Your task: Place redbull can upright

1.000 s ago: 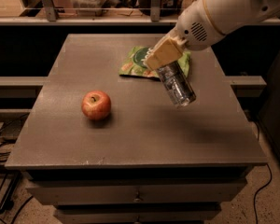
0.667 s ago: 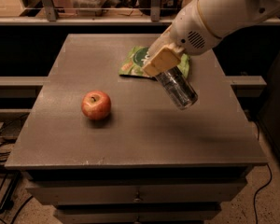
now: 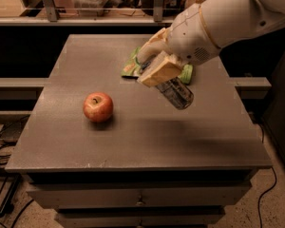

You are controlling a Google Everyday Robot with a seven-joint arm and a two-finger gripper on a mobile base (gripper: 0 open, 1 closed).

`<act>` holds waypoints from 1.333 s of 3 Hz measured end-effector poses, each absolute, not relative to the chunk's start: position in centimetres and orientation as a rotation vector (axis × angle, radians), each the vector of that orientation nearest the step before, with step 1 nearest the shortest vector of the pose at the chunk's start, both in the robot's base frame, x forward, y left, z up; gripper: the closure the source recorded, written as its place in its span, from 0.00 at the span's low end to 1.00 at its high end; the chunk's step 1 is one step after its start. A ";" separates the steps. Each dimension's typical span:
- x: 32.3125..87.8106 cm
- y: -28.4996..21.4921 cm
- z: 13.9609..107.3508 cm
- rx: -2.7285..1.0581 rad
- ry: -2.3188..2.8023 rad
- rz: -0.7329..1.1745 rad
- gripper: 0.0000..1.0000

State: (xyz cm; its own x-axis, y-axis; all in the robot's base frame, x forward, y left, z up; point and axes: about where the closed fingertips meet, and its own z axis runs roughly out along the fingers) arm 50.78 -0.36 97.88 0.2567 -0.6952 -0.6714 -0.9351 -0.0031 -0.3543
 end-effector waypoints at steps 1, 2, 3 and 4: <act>50.8 0.1 98.0 -1.796 1.333 0.500 1.00; 51.0 0.3 98.2 -1.773 1.195 0.621 1.00; 51.3 0.0 98.3 -1.707 1.086 0.733 1.00; 51.6 -0.7 98.3 -1.628 1.057 0.768 1.00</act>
Offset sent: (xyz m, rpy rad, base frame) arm 0.0069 -0.0007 0.0061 0.3686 -0.0165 0.3586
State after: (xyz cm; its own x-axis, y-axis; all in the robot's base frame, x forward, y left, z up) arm 51.63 -0.69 98.27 0.4146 -0.2700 -0.8690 -0.9099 -0.1112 -0.3996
